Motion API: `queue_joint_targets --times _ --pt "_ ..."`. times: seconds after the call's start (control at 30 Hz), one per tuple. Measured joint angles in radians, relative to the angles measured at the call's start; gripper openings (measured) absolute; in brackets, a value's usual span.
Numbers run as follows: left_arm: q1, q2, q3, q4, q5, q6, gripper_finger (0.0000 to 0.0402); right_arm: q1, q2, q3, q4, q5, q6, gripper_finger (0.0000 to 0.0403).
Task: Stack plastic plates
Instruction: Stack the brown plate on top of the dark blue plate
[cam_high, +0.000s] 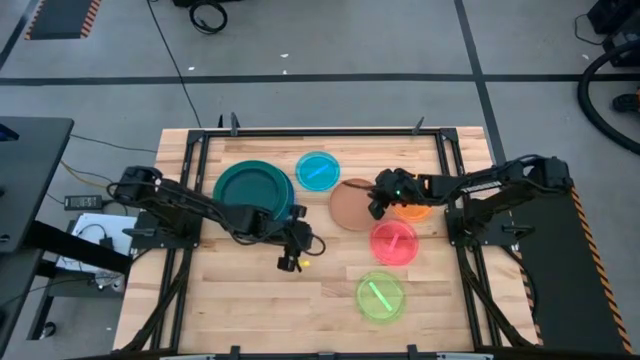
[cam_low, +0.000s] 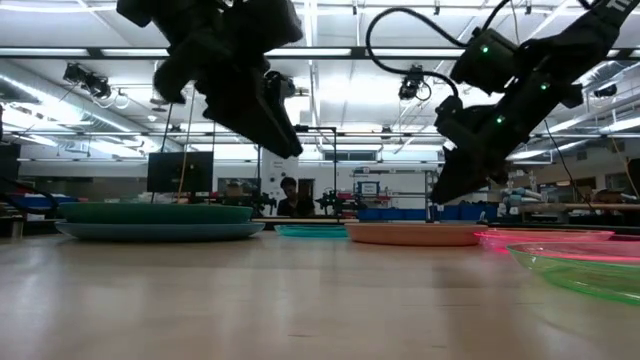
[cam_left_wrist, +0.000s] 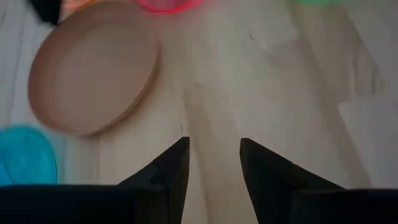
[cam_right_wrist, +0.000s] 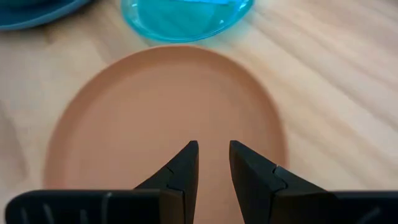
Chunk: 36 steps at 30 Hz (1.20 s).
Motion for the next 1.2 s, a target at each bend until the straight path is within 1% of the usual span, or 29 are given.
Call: queue_joint_targets --times 0.07,0.2,0.33,0.43,0.63,0.73,0.8,0.87,0.97,1.07,1.2 --pt "0.002 0.008 -0.001 0.001 0.0 0.086 0.0149 -0.041 0.0 0.0 -0.001 -0.014 -0.036 0.01" --pt "0.038 0.059 0.0 0.08 -0.003 0.234 0.0149 -0.126 0.0 0.0 0.005 -0.039 -0.102 0.01" --pt "0.076 0.112 0.0 0.148 -0.002 0.318 0.0149 -0.197 0.0 0.0 0.006 -0.107 -0.13 0.01" --pt "0.096 0.134 -0.001 0.159 -0.002 0.337 0.0149 -0.227 0.0 0.0 -0.003 -0.142 -0.15 0.01" --pt "0.112 0.141 0.016 0.146 0.0 0.32 0.0146 -0.232 0.0 0.0 -0.016 -0.137 -0.176 0.01" --pt "0.115 0.14 0.053 0.147 0.003 0.319 0.0142 -0.221 0.0 0.0 -0.009 -0.103 -0.172 0.01" --pt "0.123 0.145 0.073 0.145 0.03 0.32 0.0142 -0.215 0.0 0.0 0.015 -0.063 -0.174 0.01" --pt "0.139 0.165 0.097 0.149 0.037 0.324 0.0141 -0.213 0.0 0.0 0.057 -0.055 -0.184 0.01" --pt "0.169 0.223 0.146 0.152 0.04 0.329 0.0141 -0.213 0.0 0.0 0.085 -0.076 -0.192 0.01" --pt "0.191 0.294 0.194 0.144 0.069 0.346 0.0141 -0.214 0.0 0.001 0.058 -0.07 -0.195 0.01" --pt "0.202 0.362 0.256 0.119 0.071 0.422 0.0141 -0.216 0.001 0.001 0.008 -0.077 -0.181 0.01"
